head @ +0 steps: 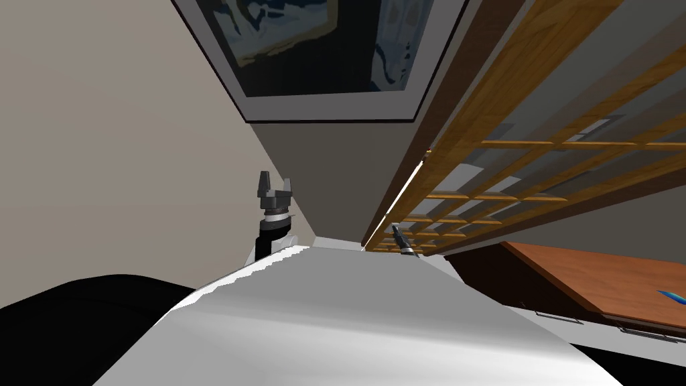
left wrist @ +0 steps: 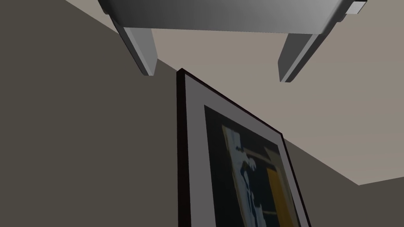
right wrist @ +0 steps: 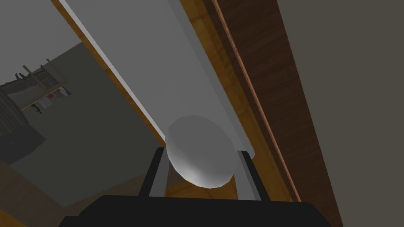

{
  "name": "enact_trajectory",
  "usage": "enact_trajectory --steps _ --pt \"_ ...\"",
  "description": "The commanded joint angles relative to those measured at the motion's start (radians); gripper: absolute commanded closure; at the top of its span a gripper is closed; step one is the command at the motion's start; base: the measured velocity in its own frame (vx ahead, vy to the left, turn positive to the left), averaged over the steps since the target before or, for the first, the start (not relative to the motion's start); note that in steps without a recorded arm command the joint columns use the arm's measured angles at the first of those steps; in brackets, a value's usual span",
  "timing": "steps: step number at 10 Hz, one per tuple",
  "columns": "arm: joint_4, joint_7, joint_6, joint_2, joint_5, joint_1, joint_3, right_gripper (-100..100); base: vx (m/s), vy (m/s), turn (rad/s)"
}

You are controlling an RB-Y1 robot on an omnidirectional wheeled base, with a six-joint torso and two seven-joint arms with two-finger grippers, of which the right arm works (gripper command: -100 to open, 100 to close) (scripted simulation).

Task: Pull the door open

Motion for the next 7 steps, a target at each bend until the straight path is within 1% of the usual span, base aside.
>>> enact_trajectory --steps 1,2,4,5,7 --pt "0.003 -0.05 0.0 0.01 -0.009 -0.005 0.019 100 -0.027 -0.011 0.01" --pt "0.003 -0.055 0.0 0.01 -0.009 -0.005 0.019 100 -0.021 -0.009 0.007" --pt "-0.002 -0.117 0.005 0.009 -0.025 -0.007 0.034 100 -0.031 -0.014 0.012" --pt "-0.002 -0.123 0.005 0.009 -0.025 -0.007 0.034 100 -0.032 -0.014 0.006" --pt "-0.006 -0.185 0.009 0.009 -0.043 -0.01 0.05 100 -0.03 -0.013 0.011"
